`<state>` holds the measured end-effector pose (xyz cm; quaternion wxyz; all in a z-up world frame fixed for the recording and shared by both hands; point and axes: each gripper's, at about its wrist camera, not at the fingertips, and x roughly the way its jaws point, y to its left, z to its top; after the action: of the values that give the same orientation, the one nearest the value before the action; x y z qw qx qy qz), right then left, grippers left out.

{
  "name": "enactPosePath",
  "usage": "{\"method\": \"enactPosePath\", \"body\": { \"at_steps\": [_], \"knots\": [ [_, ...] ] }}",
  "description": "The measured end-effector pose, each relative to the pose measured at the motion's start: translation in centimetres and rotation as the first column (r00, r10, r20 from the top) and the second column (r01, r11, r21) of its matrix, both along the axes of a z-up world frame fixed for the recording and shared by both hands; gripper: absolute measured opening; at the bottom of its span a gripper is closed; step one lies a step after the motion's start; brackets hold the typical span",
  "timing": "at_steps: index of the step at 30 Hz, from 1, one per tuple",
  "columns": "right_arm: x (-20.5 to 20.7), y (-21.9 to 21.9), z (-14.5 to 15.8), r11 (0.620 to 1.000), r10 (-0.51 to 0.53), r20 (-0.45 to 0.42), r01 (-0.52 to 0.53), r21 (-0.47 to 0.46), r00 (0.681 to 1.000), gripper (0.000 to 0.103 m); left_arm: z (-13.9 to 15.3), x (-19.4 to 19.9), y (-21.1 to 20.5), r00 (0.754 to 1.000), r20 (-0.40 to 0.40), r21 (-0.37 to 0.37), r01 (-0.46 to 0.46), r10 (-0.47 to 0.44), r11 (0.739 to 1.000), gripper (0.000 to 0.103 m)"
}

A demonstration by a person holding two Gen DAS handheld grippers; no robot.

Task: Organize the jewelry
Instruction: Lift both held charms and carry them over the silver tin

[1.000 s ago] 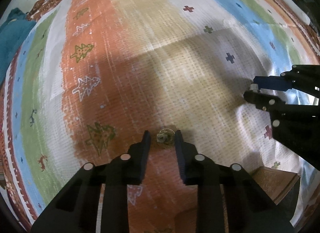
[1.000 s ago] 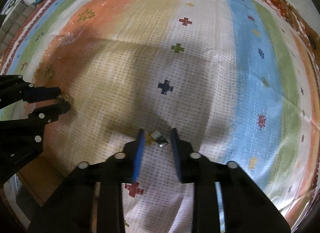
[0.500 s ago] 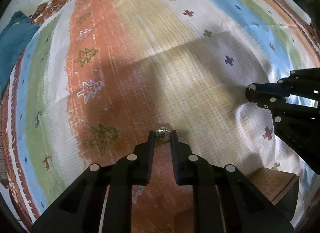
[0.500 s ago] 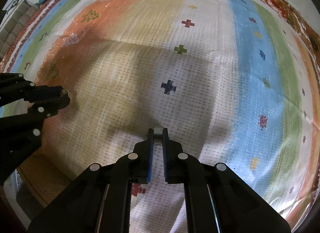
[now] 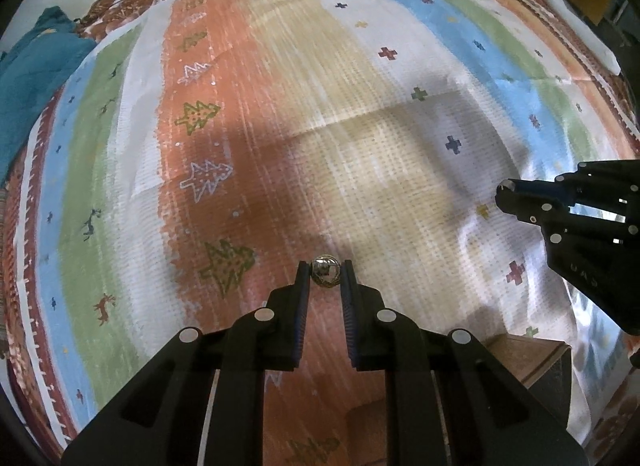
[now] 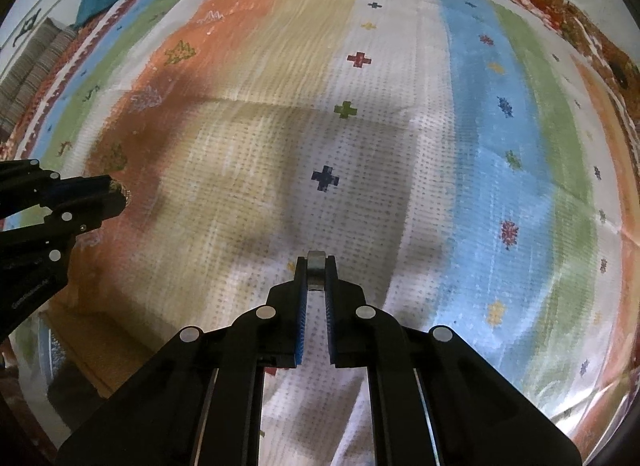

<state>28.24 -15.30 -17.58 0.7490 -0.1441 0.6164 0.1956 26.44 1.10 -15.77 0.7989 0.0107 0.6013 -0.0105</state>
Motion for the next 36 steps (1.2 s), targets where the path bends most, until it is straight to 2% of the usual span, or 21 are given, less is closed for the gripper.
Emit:
{"method": "enactPosePath", "body": {
  "at_steps": [9, 16, 29, 36],
  "knots": [
    [-1.4, -0.3, 2.7, 0.999, -0.042, 0.045, 0.042, 0.021, 0.998, 0.009, 2.6, -1.6, 0.3, 0.998, 0.046, -0.012, -0.030, 0.030, 0.999, 0.015],
    [-2.4, 0.0, 4.6, 0.998, -0.054, 0.079, 0.050, 0.046, 0.995, 0.009, 5.6, -3.5, 0.8, 0.992, 0.112, -0.067, -0.052, 0.059, 0.996, 0.015],
    [-4.9, 0.0, 7.1, 0.997, -0.037, 0.128, 0.028, 0.070, 0.991, 0.009, 8.4, -7.0, -0.2, 0.981, 0.187, -0.093, -0.042, 0.059, 0.995, 0.015],
    [-6.5, 0.5, 8.1, 0.997, -0.012, 0.144, 0.000, 0.080, 0.989, 0.009, 8.8, -8.3, -0.3, 0.978, 0.201, -0.099, -0.044, 0.064, 0.994, 0.015]
  ]
}}
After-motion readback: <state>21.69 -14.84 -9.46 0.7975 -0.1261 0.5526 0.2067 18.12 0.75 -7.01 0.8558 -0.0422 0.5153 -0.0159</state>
